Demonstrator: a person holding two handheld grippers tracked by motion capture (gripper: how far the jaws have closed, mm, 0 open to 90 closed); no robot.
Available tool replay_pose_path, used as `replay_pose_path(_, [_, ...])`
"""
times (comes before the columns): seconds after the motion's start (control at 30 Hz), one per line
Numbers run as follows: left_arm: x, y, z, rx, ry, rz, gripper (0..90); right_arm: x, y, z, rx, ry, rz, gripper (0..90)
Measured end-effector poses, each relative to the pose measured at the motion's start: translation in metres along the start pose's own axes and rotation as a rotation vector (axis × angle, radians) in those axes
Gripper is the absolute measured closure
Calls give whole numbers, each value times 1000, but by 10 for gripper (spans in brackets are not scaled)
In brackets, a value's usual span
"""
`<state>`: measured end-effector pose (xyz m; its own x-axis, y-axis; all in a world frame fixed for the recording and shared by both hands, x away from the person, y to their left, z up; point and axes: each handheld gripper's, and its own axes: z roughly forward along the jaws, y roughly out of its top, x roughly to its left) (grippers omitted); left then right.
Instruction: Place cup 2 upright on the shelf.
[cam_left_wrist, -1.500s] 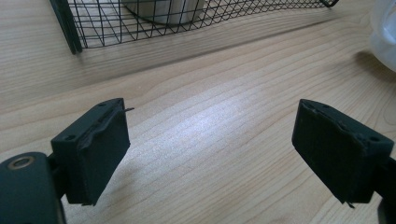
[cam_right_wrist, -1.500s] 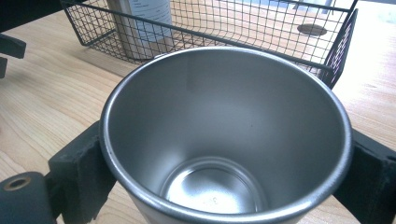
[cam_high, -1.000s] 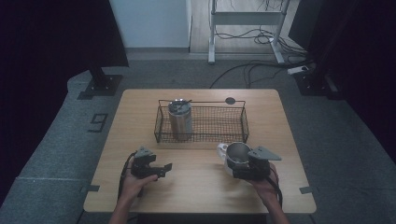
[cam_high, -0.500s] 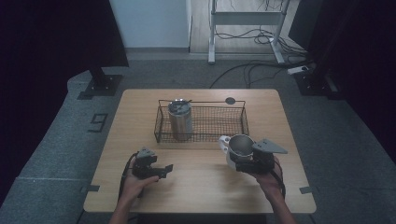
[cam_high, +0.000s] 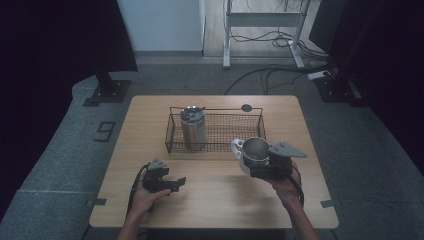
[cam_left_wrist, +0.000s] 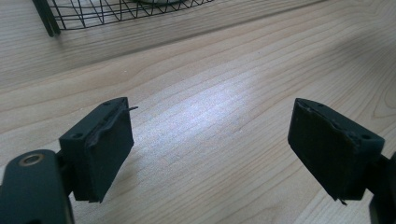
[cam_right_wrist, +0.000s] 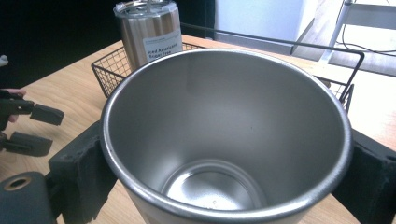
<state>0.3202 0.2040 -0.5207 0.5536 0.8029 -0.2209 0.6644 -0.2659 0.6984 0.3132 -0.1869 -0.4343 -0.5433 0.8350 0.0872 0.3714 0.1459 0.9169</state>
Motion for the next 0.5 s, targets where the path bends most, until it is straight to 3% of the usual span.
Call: replay_pose_path(0.5, [0, -1, 1, -4, -9, 1, 144, 2, 18, 11, -8, 18, 3, 70])
